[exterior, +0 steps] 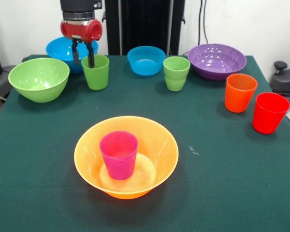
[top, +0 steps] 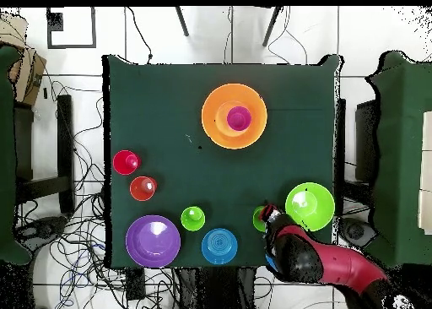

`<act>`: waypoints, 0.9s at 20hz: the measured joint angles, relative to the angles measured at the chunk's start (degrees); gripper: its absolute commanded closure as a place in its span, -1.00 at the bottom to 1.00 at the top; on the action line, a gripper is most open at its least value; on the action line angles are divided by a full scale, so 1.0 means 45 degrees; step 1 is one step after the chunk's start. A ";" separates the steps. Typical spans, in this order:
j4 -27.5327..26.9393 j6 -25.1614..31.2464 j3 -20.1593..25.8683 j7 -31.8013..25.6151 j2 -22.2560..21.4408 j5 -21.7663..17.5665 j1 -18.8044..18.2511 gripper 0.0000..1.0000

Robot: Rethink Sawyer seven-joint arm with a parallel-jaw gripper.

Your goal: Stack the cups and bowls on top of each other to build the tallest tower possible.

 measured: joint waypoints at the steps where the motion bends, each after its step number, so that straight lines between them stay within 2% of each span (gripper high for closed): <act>1: -0.0002 0.0034 0.0050 0.0000 -0.0003 -0.0074 -0.0076 -1.00; 5: -0.0002 0.0313 0.0302 0.0000 -0.0026 -0.0286 -0.0373 -1.00; 11: 0.0009 0.1205 0.1261 0.0000 -0.0345 -0.0346 -0.1315 -1.00; 12: 0.0009 0.1502 0.1593 0.0000 -0.0502 -0.0344 -0.1668 -1.00; 18: 0.0013 0.2051 0.2178 0.0000 -0.0639 -0.0352 -0.2195 -1.00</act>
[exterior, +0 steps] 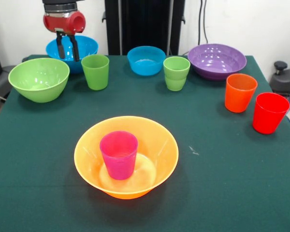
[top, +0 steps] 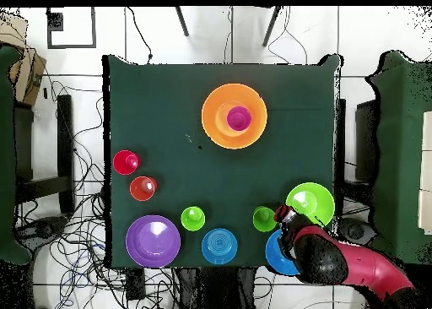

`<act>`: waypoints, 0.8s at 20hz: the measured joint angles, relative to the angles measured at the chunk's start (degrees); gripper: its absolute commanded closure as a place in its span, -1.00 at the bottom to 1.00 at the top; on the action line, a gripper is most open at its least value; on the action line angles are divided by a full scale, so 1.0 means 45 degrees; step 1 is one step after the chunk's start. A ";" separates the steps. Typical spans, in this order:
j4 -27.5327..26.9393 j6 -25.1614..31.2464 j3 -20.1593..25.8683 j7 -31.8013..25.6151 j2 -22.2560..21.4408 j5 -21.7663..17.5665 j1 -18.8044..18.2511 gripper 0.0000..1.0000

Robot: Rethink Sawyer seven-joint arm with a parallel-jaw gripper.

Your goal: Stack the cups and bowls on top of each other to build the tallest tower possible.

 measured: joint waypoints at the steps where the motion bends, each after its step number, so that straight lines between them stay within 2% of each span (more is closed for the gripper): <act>1: -0.0002 0.0040 0.0083 0.0000 0.0001 -0.0024 -0.0055 -1.00; 16: -0.0141 0.0056 0.0453 0.0000 0.0416 -0.0843 -0.0089 -1.00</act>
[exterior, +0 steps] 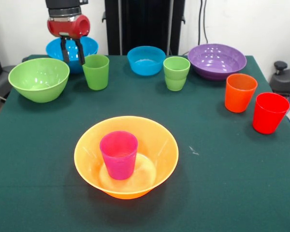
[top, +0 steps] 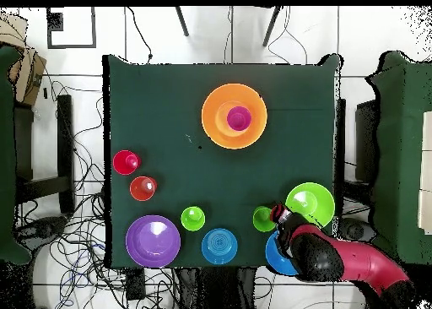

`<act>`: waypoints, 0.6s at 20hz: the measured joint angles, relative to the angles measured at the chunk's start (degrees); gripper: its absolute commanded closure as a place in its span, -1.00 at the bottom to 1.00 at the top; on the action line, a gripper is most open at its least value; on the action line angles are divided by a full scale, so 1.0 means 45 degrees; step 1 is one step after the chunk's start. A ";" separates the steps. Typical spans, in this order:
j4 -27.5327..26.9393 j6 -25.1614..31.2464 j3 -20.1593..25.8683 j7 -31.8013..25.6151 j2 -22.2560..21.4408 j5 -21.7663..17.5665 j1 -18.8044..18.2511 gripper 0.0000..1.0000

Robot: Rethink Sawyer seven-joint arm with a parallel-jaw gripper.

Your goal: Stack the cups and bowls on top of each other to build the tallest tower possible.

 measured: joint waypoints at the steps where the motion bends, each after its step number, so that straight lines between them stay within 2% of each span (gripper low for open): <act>1: 0.0000 0.0003 0.0009 0.0000 0.0000 -0.0005 0.0000 -1.00; 12: -0.0055 0.0003 0.0062 0.0000 -0.0154 -0.0066 0.0128 -1.00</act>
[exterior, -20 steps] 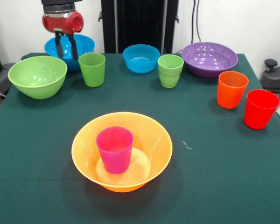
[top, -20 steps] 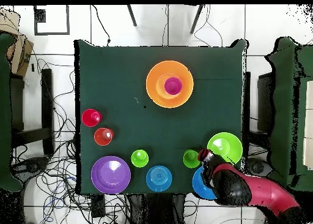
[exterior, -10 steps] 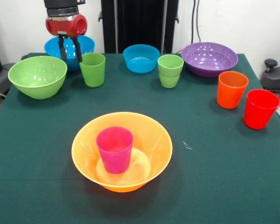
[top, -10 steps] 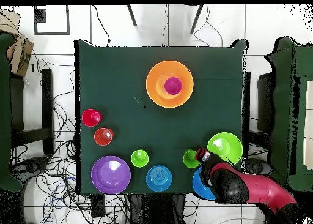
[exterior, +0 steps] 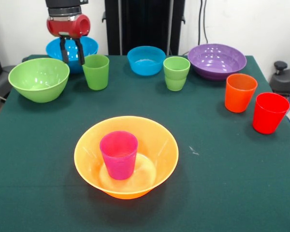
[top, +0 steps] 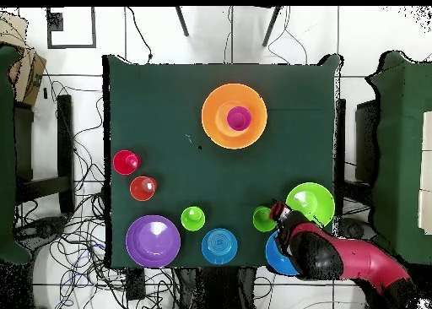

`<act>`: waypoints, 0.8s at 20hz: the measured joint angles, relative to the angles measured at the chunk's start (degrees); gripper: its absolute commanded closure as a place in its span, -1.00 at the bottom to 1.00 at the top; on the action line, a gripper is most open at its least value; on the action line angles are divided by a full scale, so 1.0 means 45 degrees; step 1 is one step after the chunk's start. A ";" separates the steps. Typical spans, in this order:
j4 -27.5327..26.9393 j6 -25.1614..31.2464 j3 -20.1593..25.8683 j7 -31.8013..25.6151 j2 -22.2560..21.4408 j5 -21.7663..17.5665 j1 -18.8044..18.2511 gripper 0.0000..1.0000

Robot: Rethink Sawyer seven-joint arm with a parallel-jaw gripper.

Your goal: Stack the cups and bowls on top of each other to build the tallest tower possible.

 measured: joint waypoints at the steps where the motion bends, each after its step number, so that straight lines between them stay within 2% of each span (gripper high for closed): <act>1: -0.0004 0.0000 0.0002 0.0000 0.0000 0.0000 -0.0001 -1.00; 16: -0.0922 0.0000 0.0136 0.0000 0.0382 -0.0230 -0.0290 -1.00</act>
